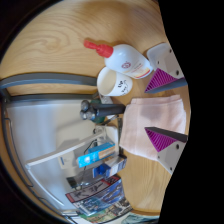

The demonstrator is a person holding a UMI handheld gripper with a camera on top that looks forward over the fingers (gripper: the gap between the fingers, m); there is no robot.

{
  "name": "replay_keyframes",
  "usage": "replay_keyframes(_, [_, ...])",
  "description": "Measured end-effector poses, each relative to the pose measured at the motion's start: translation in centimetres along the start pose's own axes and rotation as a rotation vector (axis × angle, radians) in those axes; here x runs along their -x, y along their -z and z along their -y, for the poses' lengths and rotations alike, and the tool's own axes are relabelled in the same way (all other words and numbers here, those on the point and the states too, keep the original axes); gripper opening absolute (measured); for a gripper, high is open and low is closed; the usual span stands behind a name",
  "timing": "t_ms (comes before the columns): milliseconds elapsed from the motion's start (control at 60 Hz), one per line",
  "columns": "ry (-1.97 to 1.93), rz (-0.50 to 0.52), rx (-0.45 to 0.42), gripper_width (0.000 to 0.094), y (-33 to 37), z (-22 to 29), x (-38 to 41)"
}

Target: Fold towel

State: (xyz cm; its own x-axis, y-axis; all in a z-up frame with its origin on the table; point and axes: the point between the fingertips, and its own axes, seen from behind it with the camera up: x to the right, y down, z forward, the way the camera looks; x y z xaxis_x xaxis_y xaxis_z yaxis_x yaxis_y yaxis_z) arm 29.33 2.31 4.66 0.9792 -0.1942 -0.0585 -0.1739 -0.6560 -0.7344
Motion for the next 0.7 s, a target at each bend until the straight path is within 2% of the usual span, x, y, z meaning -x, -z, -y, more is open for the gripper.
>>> replay_keyframes(100, [0.015, 0.03, -0.047, 0.0665, 2.8, 2.4, 1.8])
replay_keyframes(217, [0.009, 0.094, -0.122, 0.081, 7.8, 6.3, 6.1])
replay_keyframes(367, [0.019, 0.159, -0.22, 0.0811, 15.5, 9.0, 13.0])
replay_keyframes(550, [0.059, 0.165, -0.249, 0.0821, 22.1, 5.9, 20.0])
replay_keyframes(700, [0.091, 0.179, -0.213, 0.0827, 25.1, 0.4, 24.5])
